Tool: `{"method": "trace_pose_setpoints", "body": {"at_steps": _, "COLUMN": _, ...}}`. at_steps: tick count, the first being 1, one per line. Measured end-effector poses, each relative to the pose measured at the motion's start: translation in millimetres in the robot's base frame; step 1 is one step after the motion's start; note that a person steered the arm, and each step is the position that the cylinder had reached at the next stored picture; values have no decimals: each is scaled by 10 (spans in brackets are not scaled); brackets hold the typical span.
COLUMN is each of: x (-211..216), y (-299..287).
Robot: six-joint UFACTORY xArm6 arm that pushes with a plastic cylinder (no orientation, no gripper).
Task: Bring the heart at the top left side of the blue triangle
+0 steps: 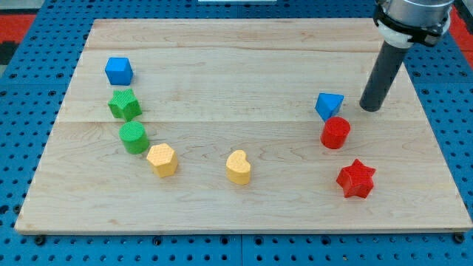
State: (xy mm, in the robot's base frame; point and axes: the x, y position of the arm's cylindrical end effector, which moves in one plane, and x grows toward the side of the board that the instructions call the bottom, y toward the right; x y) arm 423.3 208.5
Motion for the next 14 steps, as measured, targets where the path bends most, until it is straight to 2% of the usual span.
{"method": "trace_pose_setpoints", "body": {"at_steps": 2, "x": -101, "y": -504}}
{"method": "trace_pose_setpoints", "body": {"at_steps": 3, "x": -380, "y": -428}}
{"method": "trace_pose_setpoints", "body": {"at_steps": 4, "x": -728, "y": -878}}
{"method": "trace_pose_setpoints", "body": {"at_steps": 5, "x": -671, "y": -1727}}
{"method": "trace_pose_setpoints", "body": {"at_steps": 6, "x": 34, "y": -1763}}
{"method": "trace_pose_setpoints", "body": {"at_steps": 7, "x": 593, "y": -1277}}
{"method": "trace_pose_setpoints", "body": {"at_steps": 8, "x": 1177, "y": -1263}}
{"method": "trace_pose_setpoints", "body": {"at_steps": 9, "x": 1471, "y": -2025}}
{"method": "trace_pose_setpoints", "body": {"at_steps": 10, "x": 1263, "y": -2364}}
{"method": "trace_pose_setpoints", "body": {"at_steps": 12, "x": 626, "y": -2452}}
{"method": "trace_pose_setpoints", "body": {"at_steps": 13, "x": 1153, "y": -2203}}
{"method": "trace_pose_setpoints", "body": {"at_steps": 14, "x": 1014, "y": -2035}}
